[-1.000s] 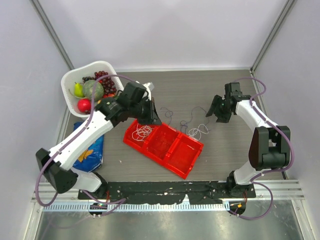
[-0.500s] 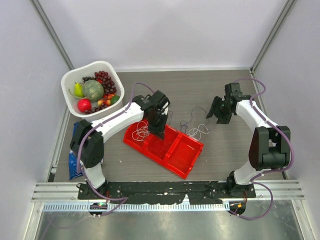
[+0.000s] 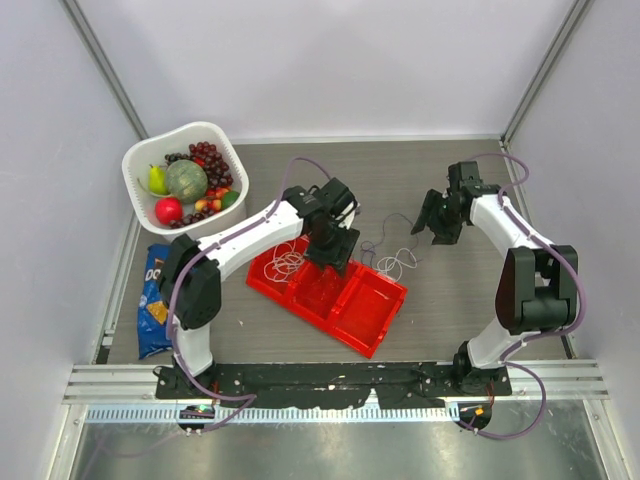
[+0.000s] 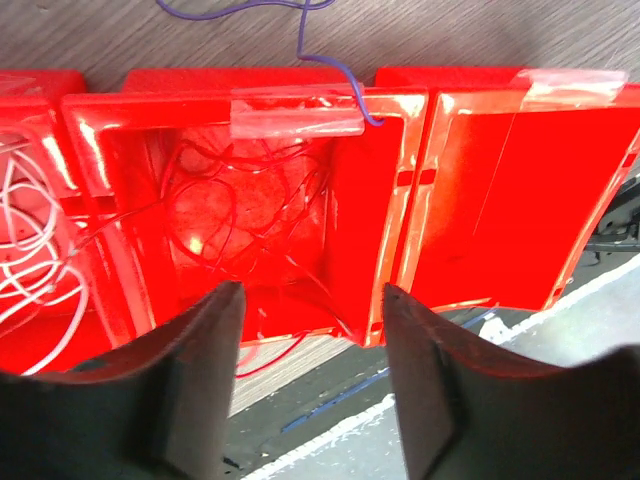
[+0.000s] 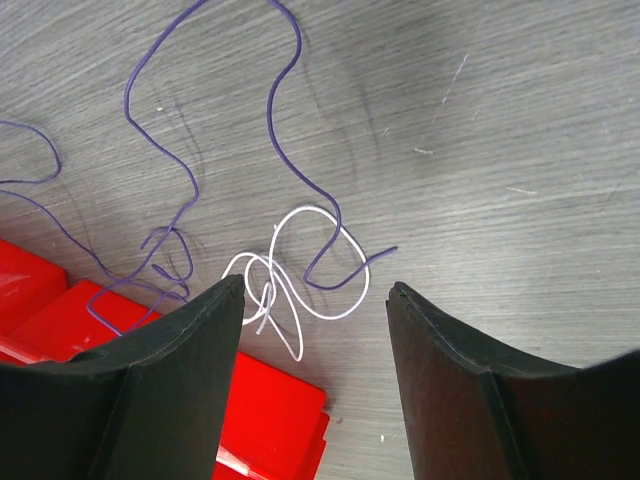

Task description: Untangle the cables

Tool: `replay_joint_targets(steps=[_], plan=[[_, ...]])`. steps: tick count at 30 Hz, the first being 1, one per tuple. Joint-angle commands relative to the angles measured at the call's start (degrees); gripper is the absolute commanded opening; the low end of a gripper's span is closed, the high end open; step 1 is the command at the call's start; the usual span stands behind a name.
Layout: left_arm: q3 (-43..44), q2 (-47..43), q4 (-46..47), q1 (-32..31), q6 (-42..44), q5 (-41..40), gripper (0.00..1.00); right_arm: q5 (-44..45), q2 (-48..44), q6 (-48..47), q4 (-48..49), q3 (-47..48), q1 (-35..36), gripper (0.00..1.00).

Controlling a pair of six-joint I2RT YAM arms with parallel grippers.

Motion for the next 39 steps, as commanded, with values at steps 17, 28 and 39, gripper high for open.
replay_joint_targets(steps=[17,28,39], plan=[[-18.1,-23.4,10.5,9.8,-1.6,-16.7,0.70,-0.3,5.4,-1.8,-1.3,6.2,0.4,0.63],[-38.1,-35.4,27.1,11.0,-0.9,-2.9,0.68,-0.3,5.0,-3.3,-2.9,6.1,2.6,0.63],[-43.1,-34.3,26.5,11.1,1.3,-0.6,0.62,0.0,2.9,-3.5,-2.4,4.4,3.1,0.63]])
